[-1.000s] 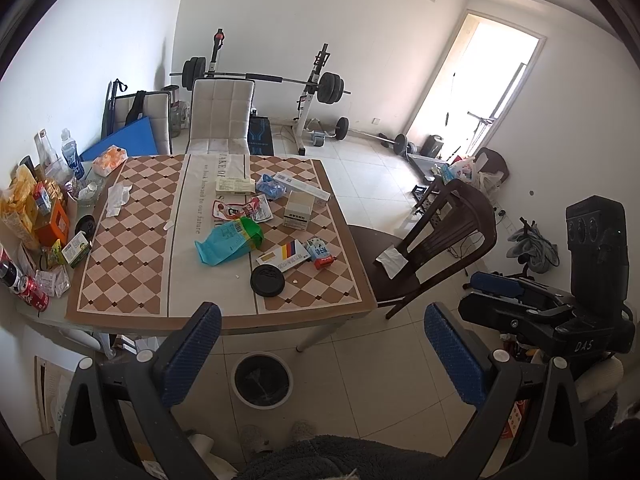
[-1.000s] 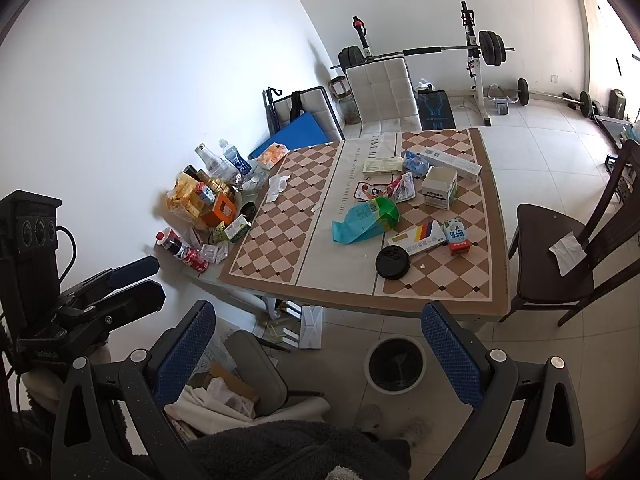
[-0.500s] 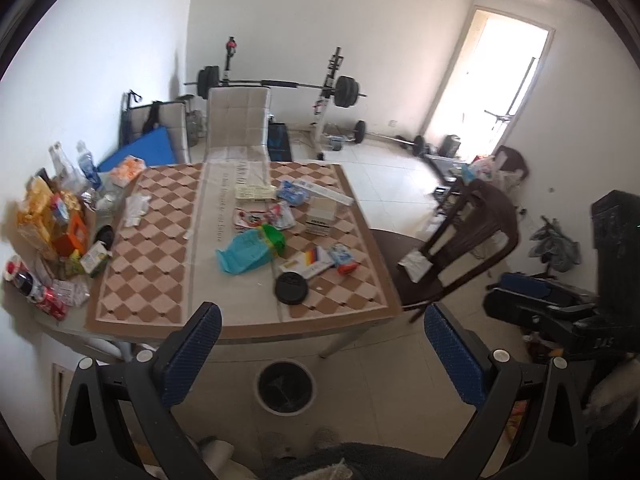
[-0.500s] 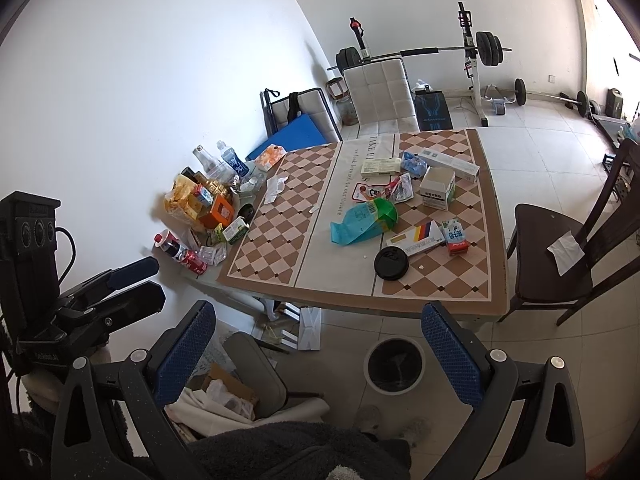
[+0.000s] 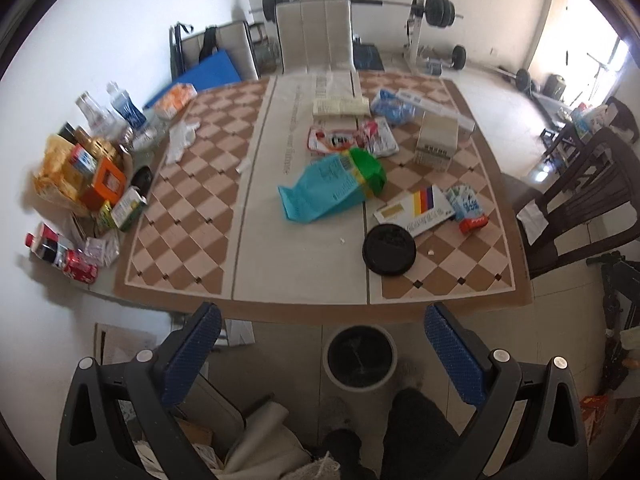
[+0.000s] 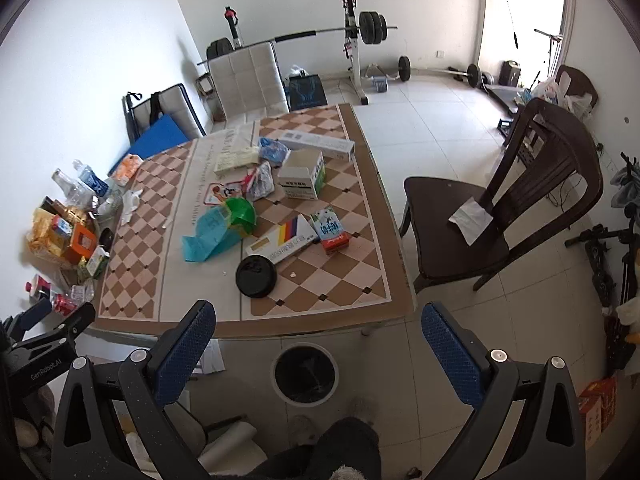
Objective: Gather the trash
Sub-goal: 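Grasp the black cup lid with the left gripper while the right grasps the cow-print milk carton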
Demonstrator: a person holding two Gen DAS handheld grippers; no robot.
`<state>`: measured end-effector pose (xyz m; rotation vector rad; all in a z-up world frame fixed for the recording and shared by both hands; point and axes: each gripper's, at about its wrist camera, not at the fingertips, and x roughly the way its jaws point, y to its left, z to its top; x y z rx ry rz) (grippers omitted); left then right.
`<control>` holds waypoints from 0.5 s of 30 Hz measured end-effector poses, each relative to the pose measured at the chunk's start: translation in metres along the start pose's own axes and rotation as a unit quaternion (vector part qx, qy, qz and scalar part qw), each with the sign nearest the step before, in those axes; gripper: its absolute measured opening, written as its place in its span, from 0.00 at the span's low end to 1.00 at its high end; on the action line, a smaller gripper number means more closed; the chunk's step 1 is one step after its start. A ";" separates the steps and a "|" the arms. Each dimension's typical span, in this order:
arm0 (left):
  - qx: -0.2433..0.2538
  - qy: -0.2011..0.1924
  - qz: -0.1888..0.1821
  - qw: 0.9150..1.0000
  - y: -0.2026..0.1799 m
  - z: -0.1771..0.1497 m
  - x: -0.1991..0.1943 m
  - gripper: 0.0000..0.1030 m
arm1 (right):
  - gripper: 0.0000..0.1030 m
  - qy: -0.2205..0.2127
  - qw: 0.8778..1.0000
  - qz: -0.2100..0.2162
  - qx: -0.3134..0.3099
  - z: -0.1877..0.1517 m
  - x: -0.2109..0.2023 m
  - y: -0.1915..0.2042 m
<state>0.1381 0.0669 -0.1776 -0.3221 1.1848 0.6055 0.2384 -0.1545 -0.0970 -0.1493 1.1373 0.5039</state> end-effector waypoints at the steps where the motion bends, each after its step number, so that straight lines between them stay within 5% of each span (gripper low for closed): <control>1: -0.003 0.021 0.000 1.000 -0.008 0.001 0.021 1.00 | 1.00 0.018 1.000 -0.001 0.002 0.006 0.025 -0.007; 9: -0.070 0.174 -0.018 0.982 -0.059 0.022 0.176 1.00 | 1.00 0.145 0.988 -0.010 -0.043 0.052 0.217 -0.032; 15: -0.124 0.216 -0.015 0.969 -0.073 0.038 0.234 0.99 | 1.00 0.207 0.974 0.007 -0.091 0.080 0.315 -0.029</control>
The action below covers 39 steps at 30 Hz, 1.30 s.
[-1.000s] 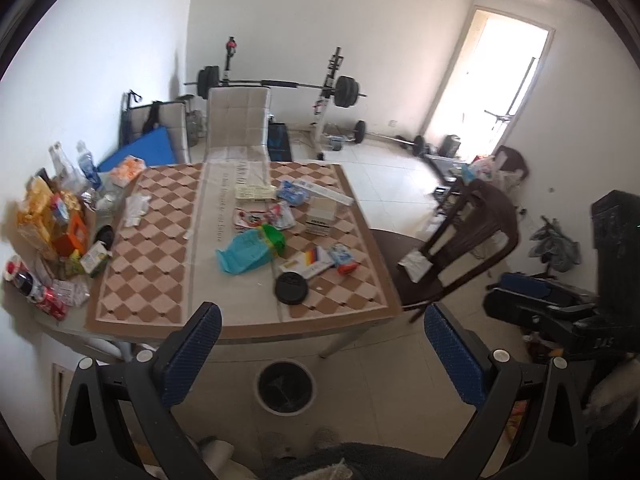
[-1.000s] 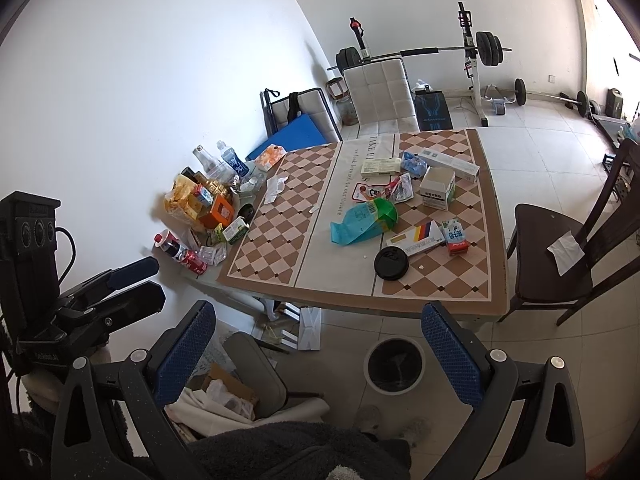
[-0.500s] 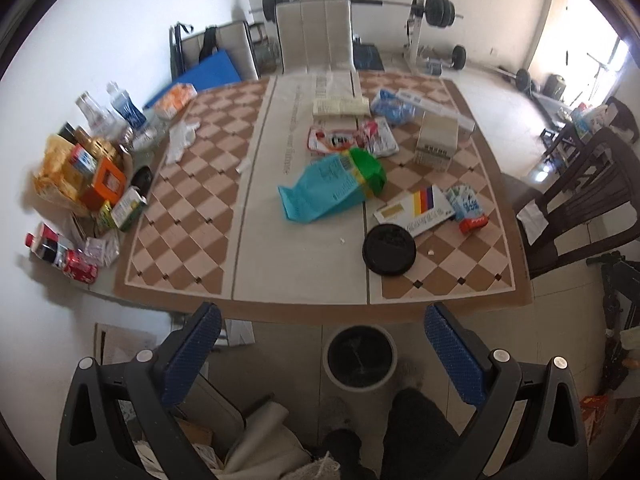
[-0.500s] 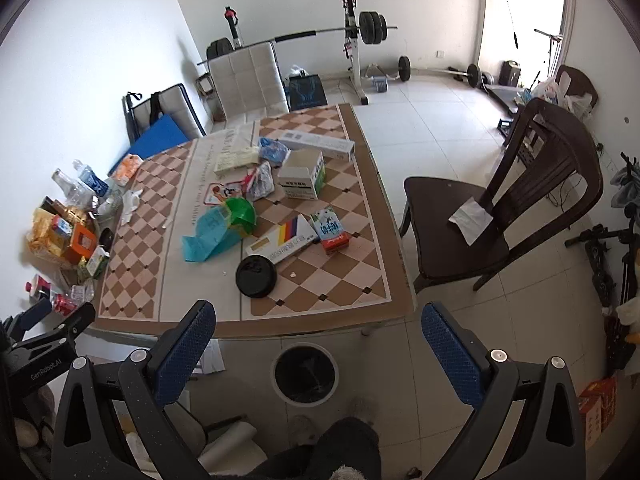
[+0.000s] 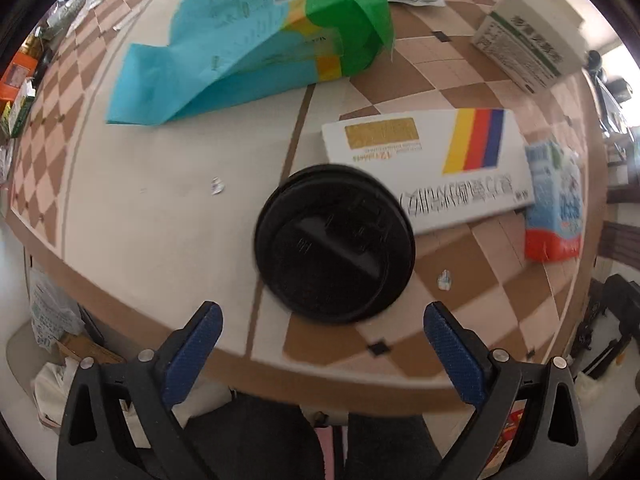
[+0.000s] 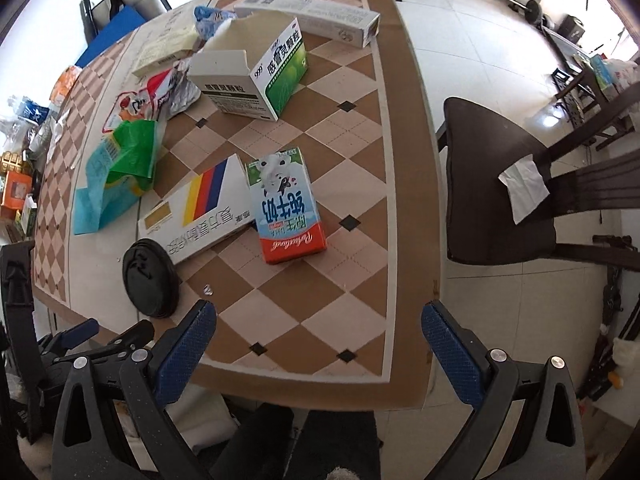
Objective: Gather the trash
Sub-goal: 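Grasp the black cup lid with the left gripper while the right grasps the cow-print milk carton, then carry lid and carton over the white bin and open both grippers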
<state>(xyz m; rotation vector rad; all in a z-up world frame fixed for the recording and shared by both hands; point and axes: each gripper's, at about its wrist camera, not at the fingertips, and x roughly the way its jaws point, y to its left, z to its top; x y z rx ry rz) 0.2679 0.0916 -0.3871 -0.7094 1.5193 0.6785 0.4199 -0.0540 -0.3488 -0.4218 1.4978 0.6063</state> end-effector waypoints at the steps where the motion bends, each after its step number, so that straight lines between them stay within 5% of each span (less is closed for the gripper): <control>1: -0.008 0.003 0.001 1.000 -0.001 0.002 0.003 0.99 | 1.00 0.007 1.000 0.000 -0.008 0.008 0.010 0.001; 4: -0.024 0.013 0.001 1.000 -0.002 0.006 0.008 0.99 | 1.00 0.024 0.999 0.004 -0.032 0.029 0.038 0.007; 6: -0.029 0.016 0.005 0.999 -0.002 0.004 0.007 0.87 | 1.00 0.033 0.998 0.002 -0.045 0.040 0.053 0.011; 11: -0.042 0.003 0.002 0.999 0.005 -0.007 -0.006 0.81 | 0.93 0.053 0.997 0.010 -0.062 0.057 0.075 0.021; 14: -0.044 -0.005 0.012 0.999 0.006 -0.018 -0.019 0.80 | 0.74 0.063 0.995 0.004 -0.079 0.062 0.084 0.028; 16: -0.046 -0.012 0.019 0.999 0.006 -0.026 -0.026 0.80 | 0.53 0.066 0.994 0.005 -0.083 0.064 0.087 0.028; 29: -0.048 -0.091 0.047 0.994 0.019 -0.111 -0.132 0.80 | 0.51 0.037 0.994 0.032 -0.093 0.034 0.036 0.004; 39: -0.050 -0.143 0.018 0.988 0.061 -0.239 -0.196 0.80 | 0.51 0.001 0.991 0.071 -0.110 -0.043 -0.016 0.021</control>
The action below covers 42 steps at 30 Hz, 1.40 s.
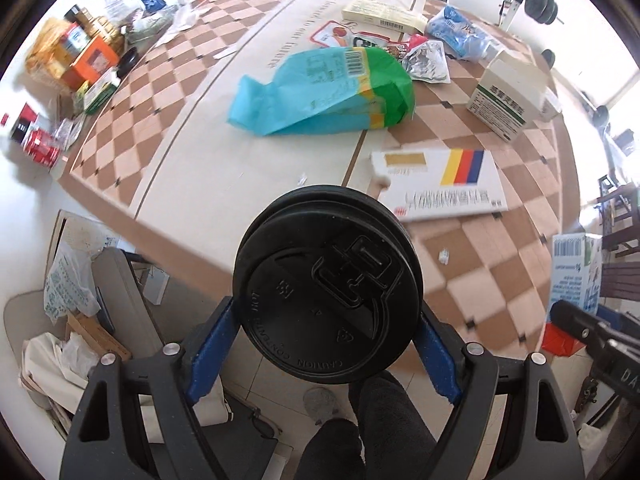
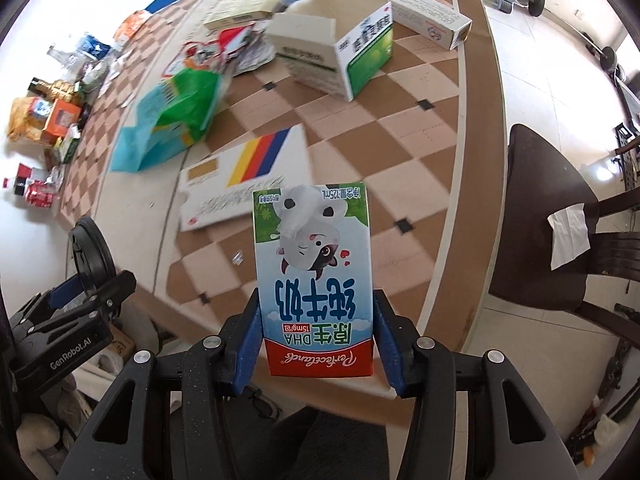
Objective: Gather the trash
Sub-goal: 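Carry lid and carton over the white bin and open both grippers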
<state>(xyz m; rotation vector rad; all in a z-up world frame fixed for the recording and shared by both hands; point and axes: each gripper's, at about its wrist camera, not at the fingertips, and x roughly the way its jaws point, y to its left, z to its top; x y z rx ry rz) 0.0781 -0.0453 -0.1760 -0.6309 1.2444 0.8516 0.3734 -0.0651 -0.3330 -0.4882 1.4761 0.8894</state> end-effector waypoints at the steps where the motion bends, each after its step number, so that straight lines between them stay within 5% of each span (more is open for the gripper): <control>1: -0.004 -0.002 -0.004 1.000 0.001 -0.007 -0.003 0.80 | 0.51 -0.002 1.000 0.001 -0.003 -0.011 -0.003 0.007; 9: -0.034 0.021 -0.031 0.999 0.019 -0.051 0.065 0.80 | 0.51 0.013 1.000 0.006 -0.026 -0.123 0.009 0.054; 19: -0.060 0.123 -0.034 0.990 0.043 -0.105 0.221 0.80 | 0.51 0.094 0.995 -0.025 -0.019 -0.223 0.155 0.068; 26: -0.059 0.167 -0.051 0.983 0.048 -0.115 0.339 0.81 | 0.51 0.114 0.993 -0.031 -0.018 -0.227 0.275 0.063; 31: -0.076 0.176 -0.066 0.979 0.056 -0.119 0.388 0.86 | 0.51 0.125 0.991 -0.039 -0.034 -0.214 0.343 0.053; 38: -0.100 0.179 -0.056 0.977 0.072 -0.130 0.404 0.94 | 0.55 0.144 0.989 -0.004 -0.032 -0.200 0.409 0.033; 42: -0.112 0.179 -0.037 0.977 0.082 -0.142 0.393 0.94 | 0.75 0.140 0.990 0.004 -0.028 -0.202 0.415 0.031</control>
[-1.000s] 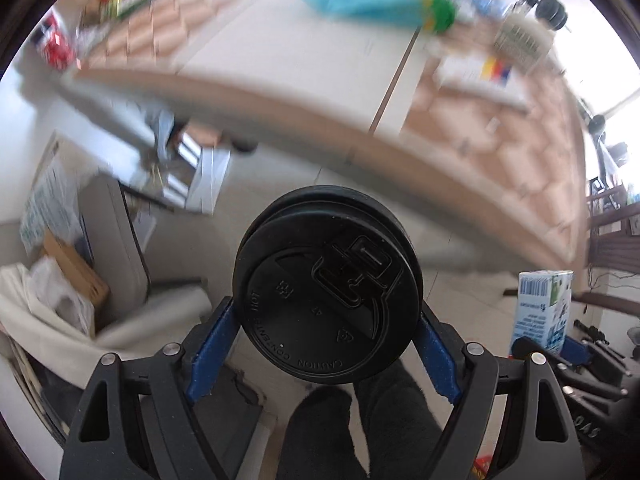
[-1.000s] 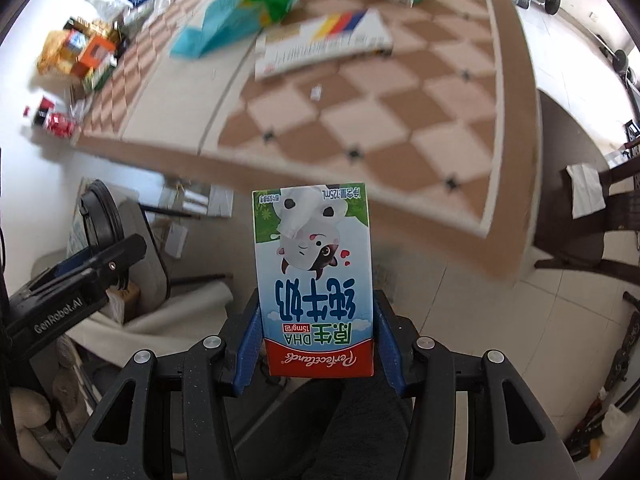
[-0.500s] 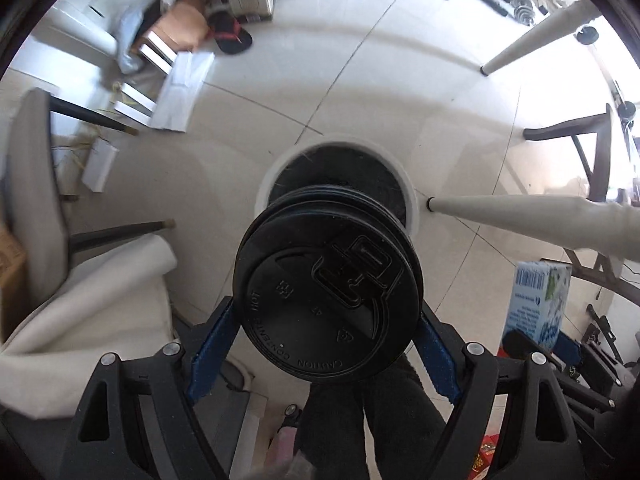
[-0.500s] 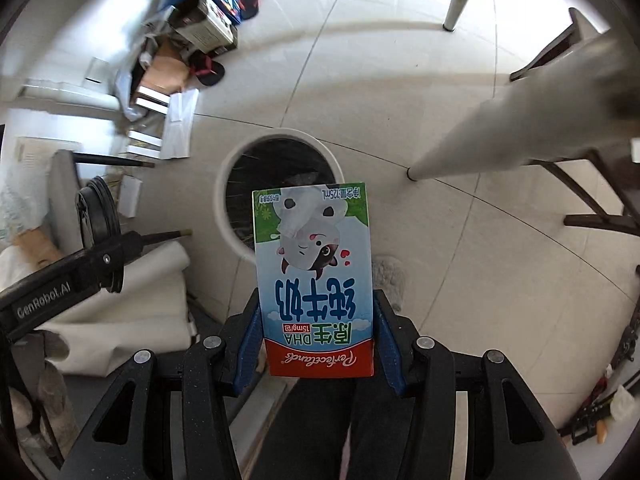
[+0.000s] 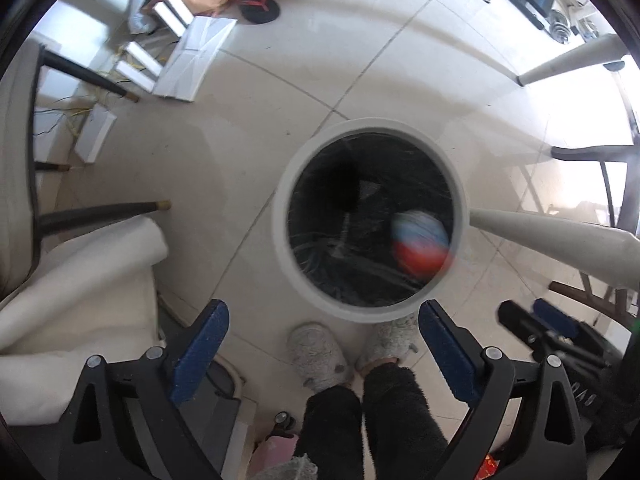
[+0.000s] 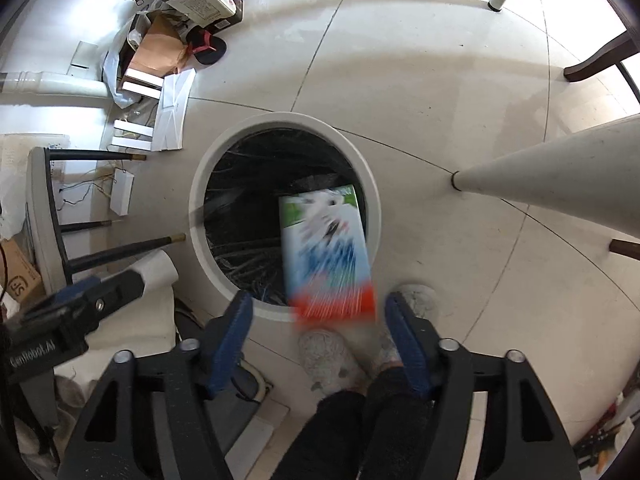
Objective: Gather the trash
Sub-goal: 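Carry lid and carton over the white bin and open both grippers, then grasp the striped medicine box with the left gripper while the right reaches the white box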
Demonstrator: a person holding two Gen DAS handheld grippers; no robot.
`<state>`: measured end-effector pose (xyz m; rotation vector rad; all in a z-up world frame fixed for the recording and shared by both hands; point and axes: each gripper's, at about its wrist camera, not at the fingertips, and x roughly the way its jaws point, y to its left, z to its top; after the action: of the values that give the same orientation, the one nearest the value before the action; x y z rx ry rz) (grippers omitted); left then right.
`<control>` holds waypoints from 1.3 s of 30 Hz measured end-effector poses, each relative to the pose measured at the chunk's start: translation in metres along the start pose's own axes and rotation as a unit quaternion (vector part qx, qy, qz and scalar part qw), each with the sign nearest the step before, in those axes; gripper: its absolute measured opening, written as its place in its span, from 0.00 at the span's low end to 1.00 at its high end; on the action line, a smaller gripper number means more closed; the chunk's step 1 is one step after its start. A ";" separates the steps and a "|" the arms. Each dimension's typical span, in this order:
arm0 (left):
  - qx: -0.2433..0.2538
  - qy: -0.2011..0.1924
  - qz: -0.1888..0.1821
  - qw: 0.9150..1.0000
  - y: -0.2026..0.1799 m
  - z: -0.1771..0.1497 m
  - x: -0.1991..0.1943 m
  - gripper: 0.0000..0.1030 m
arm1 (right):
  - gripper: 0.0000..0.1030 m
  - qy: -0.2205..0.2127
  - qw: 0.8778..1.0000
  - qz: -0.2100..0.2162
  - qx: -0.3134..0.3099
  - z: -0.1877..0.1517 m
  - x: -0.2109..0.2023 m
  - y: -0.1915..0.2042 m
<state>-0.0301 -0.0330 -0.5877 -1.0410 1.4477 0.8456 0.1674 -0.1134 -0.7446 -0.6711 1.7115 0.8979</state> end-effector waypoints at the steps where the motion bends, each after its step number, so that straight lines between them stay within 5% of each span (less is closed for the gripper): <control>1: -0.002 -0.005 0.010 1.000 0.002 -0.005 -0.005 0.94 | 0.81 -0.001 1.000 -0.004 0.000 -0.001 -0.001 0.000; 5: -0.003 -0.027 0.048 0.998 0.012 -0.015 -0.021 0.94 | 1.00 -0.006 0.999 -0.035 -0.009 0.001 -0.005 0.014; 13: -0.003 -0.034 0.078 0.996 0.019 -0.047 -0.076 0.94 | 1.00 -0.035 0.993 -0.106 -0.030 -0.014 -0.065 0.037; 28: 0.009 -0.063 0.048 0.997 0.009 -0.106 -0.237 0.94 | 1.00 -0.075 0.992 -0.092 -0.050 -0.079 -0.250 0.079; 34: 0.025 -0.116 0.038 0.992 -0.002 -0.121 -0.312 0.94 | 1.00 -0.093 0.992 -0.061 -0.052 -0.098 -0.332 0.097; 39: 0.072 -0.178 0.046 0.980 -0.035 -0.103 -0.367 0.94 | 1.00 -0.119 0.992 -0.026 -0.030 -0.089 -0.402 0.091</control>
<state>-0.0325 -0.0877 -0.2085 -0.6787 1.2368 0.9259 0.1686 -0.1315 -0.3229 -0.6200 1.4540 0.9564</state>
